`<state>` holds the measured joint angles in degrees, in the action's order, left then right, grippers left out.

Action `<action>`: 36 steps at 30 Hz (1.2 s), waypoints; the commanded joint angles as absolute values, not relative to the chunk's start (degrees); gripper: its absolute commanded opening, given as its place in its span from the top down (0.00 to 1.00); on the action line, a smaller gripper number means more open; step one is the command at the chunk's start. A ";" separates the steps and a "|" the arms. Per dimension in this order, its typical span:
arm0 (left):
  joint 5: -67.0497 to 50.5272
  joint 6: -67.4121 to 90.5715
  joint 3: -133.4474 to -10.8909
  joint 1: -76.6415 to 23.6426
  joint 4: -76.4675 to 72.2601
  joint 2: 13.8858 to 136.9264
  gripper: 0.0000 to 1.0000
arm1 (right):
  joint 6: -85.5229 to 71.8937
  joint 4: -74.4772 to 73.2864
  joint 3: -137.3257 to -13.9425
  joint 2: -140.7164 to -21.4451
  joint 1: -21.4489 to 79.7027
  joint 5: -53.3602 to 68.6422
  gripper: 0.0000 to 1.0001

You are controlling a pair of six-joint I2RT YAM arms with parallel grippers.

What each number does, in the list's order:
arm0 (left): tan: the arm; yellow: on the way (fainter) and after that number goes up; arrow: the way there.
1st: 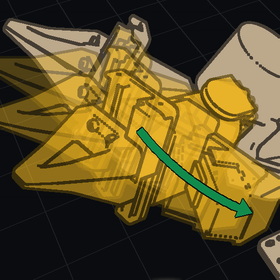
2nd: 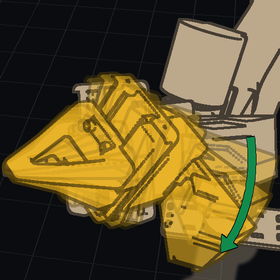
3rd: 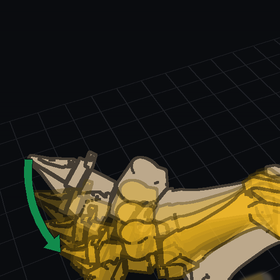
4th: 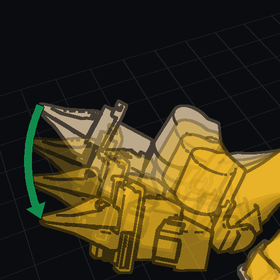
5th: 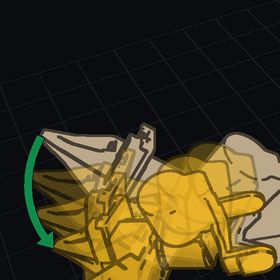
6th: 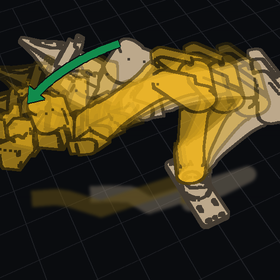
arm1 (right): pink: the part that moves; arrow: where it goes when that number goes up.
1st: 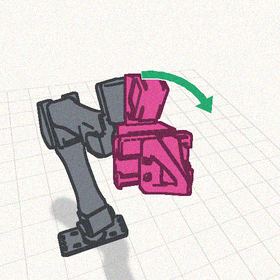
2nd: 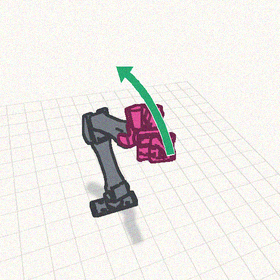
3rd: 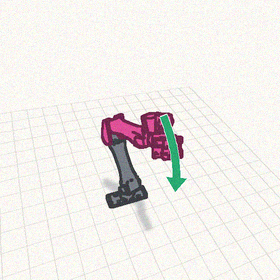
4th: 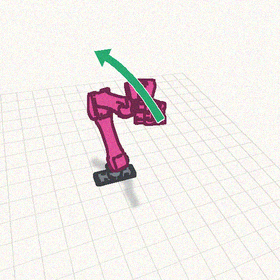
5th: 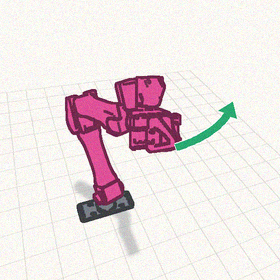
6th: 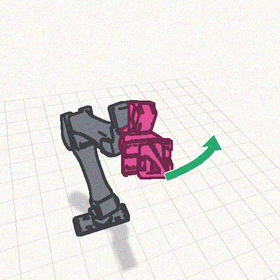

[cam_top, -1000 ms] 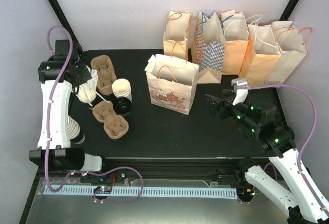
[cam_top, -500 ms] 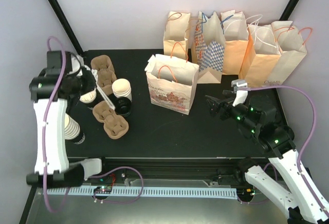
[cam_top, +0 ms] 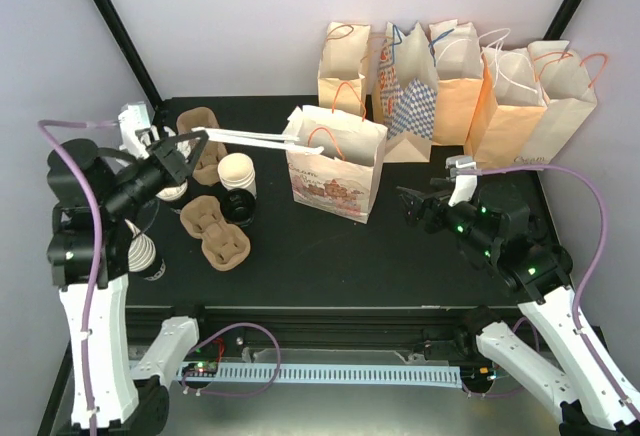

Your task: Pack the takeout coffee

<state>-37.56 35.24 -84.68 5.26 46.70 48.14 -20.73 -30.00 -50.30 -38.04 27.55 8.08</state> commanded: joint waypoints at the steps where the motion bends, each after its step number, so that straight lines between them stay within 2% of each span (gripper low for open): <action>1: -51.72 50.41 -78.09 5.57 19.95 48.79 0.98 | -21.35 -29.38 -50.61 -37.77 27.34 7.85 0.00; 3: -53.74 55.82 -75.67 5.57 11.13 49.74 0.98 | -21.36 -29.47 -50.71 -37.79 27.25 7.70 0.00; 11: -54.43 68.15 -73.74 5.36 -6.20 57.42 0.98 | -22.30 -29.01 -50.86 -38.17 27.25 6.92 0.00; 14: -54.41 65.91 -76.39 5.22 -1.88 60.15 0.98 | -22.46 -28.83 -51.04 -38.39 27.25 6.49 0.00; 19: -54.80 55.62 -81.14 4.29 17.16 65.83 0.98 | -23.29 -28.74 -51.11 -38.40 27.26 5.85 0.00; 22: -55.02 52.93 -80.64 3.19 23.24 68.71 0.99 | -23.80 -28.61 -50.99 -38.41 27.32 5.52 0.00; 29: -47.21 46.89 -82.33 -1.84 31.15 72.96 0.98 | -23.91 -29.07 -51.77 -38.63 27.32 4.06 0.00; 36: -44.49 46.90 -83.82 -6.45 31.35 78.28 0.98 | -23.64 -29.95 -52.71 -38.41 27.30 2.86 0.00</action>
<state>-47.40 48.77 -80.20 -3.86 29.23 75.88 -23.35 -30.00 -50.87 -38.68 27.55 4.64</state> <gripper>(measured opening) 0.021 0.996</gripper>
